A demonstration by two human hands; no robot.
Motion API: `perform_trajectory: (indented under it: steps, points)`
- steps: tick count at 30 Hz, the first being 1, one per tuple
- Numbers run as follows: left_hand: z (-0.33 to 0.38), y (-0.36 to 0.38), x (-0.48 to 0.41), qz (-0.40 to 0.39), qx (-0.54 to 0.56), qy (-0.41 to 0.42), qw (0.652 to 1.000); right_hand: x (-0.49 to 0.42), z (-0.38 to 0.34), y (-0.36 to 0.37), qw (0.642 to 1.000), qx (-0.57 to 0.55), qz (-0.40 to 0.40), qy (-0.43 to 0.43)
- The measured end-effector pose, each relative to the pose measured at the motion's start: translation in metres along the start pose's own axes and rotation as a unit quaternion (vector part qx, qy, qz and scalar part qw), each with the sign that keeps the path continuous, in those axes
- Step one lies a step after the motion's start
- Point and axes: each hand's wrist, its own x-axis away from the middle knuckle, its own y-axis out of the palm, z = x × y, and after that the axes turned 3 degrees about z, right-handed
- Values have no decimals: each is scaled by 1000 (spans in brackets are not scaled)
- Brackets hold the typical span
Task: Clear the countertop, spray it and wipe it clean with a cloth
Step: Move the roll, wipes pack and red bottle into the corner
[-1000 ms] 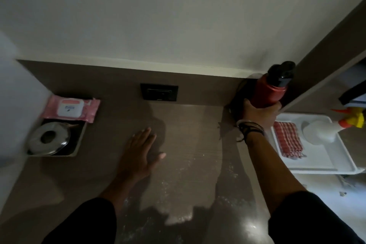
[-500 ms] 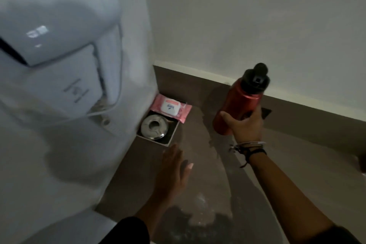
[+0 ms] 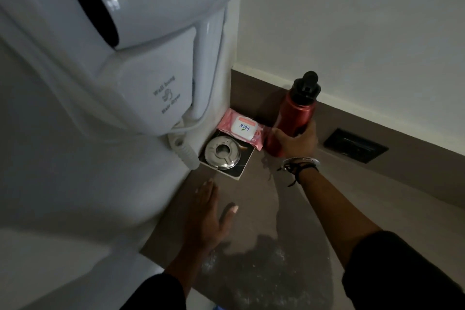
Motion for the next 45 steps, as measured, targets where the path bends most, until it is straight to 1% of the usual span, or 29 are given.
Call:
perform_trajectory:
  steps: [3,7,10,13,17,20,22,24,26,30,32,36,38,42,44,45]
  points:
    - [2,-1,0,-11,-2,0,1000,-2,3,1,1000,3,-24,-5]
    - [3,-3,-1,-20,-2,0,1000,-3,6,2,999,25,-38,-5]
    - [4,-2,-2,-33,-6,1,999,-4,6,-2,995,63,-74,23]
    - [5,-6,-2,-49,-16,-4,999,-2,9,-13,989,111,-98,28]
    - [14,-17,-5,-67,-12,-32,997,14,6,-37,981,158,-113,0]
    - [26,-24,-5,-69,6,-26,997,34,4,-67,978,168,-120,-37]
    - [44,-25,-4,-74,30,-19,997,46,6,-92,976,178,-118,-47]
    - [74,-22,-6,-75,69,15,995,60,11,-121,974,189,-112,-59]
    - [113,-16,-11,-85,96,67,990,74,21,-154,974,191,-97,-74]
    - [202,1,-14,-112,136,164,971,98,49,-235,971,226,-50,-58]
    - [247,10,-7,-124,144,208,960,106,64,-281,969,243,-4,-47]
    - [335,32,15,-187,147,278,931,119,93,-373,957,268,112,-8]
    - [374,49,29,-205,134,319,916,123,110,-414,950,273,149,13]
    - [450,89,69,-218,122,355,901,123,155,-483,948,246,201,27]
    - [482,116,92,-220,106,367,898,118,183,-516,952,225,204,48]
    - [495,131,103,-219,86,360,903,114,198,-532,955,211,201,57]
